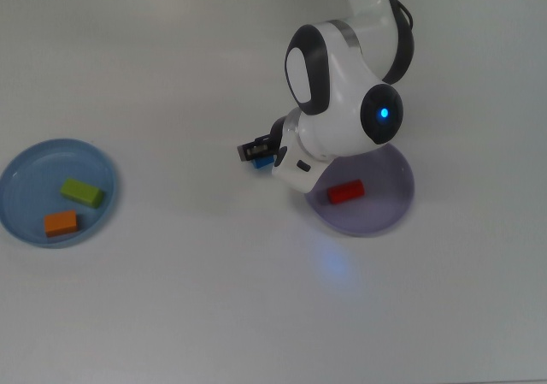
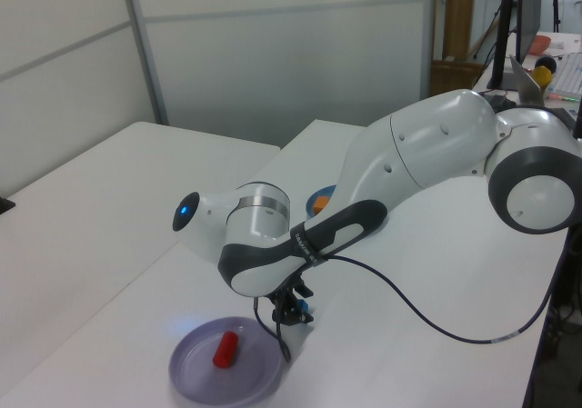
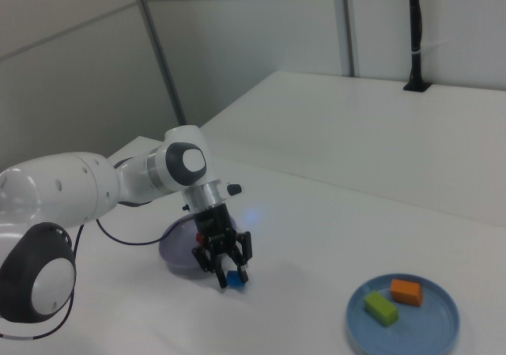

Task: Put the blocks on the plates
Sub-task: 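Lower the gripper onto the blue cube and grasp it, then place the blue cube on the lavender plate beside the red block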

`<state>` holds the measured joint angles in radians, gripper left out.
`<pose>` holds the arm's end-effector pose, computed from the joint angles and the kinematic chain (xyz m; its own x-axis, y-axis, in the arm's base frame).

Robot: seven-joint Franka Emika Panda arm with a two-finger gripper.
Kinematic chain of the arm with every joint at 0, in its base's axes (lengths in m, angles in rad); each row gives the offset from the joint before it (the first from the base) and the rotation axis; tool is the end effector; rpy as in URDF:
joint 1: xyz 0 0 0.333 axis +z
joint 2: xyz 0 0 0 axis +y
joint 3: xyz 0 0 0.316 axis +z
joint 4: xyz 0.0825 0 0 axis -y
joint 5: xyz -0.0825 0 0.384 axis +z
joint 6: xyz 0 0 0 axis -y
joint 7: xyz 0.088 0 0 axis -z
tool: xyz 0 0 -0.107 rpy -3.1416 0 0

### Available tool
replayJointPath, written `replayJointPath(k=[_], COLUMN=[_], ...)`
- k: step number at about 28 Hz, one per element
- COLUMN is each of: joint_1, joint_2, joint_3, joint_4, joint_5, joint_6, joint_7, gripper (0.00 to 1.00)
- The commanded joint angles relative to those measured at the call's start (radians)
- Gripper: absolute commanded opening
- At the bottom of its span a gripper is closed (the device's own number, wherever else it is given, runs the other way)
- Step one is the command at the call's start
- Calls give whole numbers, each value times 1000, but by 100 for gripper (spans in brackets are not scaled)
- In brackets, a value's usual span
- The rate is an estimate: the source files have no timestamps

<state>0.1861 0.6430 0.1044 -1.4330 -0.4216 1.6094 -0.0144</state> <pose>0.6530 0.1390 0.2947 0.8423 0.2924 -0.4529 0.4508 -0.8427 0.2944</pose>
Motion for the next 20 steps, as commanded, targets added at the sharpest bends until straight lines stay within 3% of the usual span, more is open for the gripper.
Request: replayJointPath(k=[1,15,20], joint_1=[1,1,1], joint_2=[-13,-39,-49], joint_3=[3,11,61], joint_4=[-18,39,66], joint_5=[-16,-5,10], joint_6=[4,4,6], joint_7=[-15,-18,-15], gripper=[0,0,0])
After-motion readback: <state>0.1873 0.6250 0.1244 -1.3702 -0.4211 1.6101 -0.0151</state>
